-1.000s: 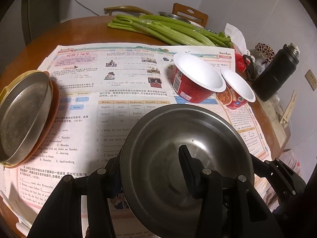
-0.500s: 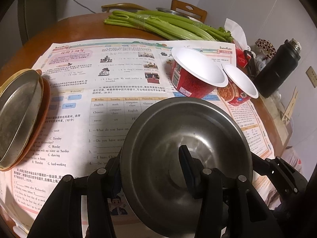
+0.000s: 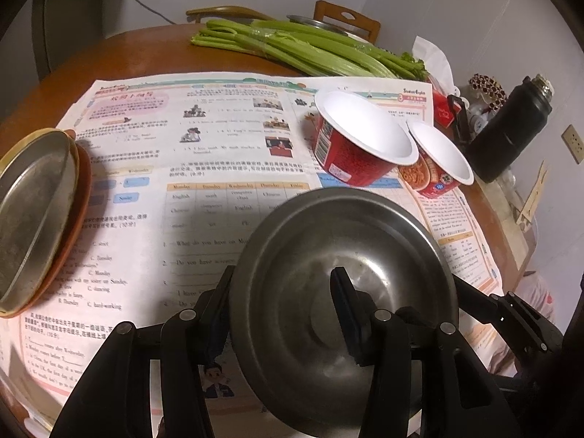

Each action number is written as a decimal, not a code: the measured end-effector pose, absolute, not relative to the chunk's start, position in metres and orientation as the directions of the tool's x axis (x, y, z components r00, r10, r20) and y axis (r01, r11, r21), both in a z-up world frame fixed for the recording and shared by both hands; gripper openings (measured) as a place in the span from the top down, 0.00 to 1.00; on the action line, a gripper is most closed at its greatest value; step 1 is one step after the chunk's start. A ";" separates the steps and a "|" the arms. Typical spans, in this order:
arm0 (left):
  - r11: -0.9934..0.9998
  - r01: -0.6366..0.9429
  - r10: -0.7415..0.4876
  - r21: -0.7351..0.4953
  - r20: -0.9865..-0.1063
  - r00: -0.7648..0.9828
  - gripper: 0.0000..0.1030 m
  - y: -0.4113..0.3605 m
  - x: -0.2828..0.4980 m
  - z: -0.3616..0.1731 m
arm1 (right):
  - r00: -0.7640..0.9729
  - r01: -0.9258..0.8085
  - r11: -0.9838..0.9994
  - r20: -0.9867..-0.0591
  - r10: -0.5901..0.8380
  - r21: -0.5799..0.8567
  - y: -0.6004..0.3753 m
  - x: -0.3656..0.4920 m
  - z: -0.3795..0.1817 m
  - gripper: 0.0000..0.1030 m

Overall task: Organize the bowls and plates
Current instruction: 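Lift the steel bowl with the left gripper, set it on the newspaper, open, then move the left gripper to a red-sided white paper bowl rim and grasp it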

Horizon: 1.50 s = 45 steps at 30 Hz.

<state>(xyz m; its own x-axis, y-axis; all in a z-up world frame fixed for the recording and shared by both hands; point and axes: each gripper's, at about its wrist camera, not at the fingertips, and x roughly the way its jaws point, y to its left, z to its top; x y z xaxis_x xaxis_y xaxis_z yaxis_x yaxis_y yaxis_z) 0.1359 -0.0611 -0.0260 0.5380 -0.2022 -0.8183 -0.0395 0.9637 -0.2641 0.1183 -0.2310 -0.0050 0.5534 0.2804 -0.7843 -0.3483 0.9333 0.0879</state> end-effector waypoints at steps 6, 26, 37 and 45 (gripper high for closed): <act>0.959 -0.060 -0.196 -0.276 -0.802 0.564 0.49 -0.049 0.136 -0.014 | 0.574 -0.312 0.943 -0.769 0.283 0.114 -0.242 0.123 0.002 0.45; 0.972 -0.015 -0.180 -0.234 -0.783 0.596 0.49 -0.052 0.202 0.031 | 0.607 -0.225 0.951 -0.733 0.307 0.212 -0.261 0.187 0.033 0.45; 0.971 0.010 -0.204 -0.237 -0.811 0.548 0.49 -0.065 0.262 0.016 | 0.568 -0.180 0.958 -0.772 0.286 0.222 -0.251 0.231 0.014 0.45; 0.959 0.021 -0.254 -0.283 -0.826 0.503 0.49 -0.071 0.289 -0.006 | 0.563 -0.215 0.955 -0.772 0.294 0.207 -0.242 0.243 0.005 0.45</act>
<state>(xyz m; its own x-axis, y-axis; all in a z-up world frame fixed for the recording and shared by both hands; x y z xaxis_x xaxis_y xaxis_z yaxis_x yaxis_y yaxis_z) 0.2886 -0.0706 -0.0061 0.5030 -0.2544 -0.8260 0.0209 0.9590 -0.2827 0.2430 -0.2424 0.0053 0.5634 0.2940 -0.7721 -0.2149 0.9545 0.2067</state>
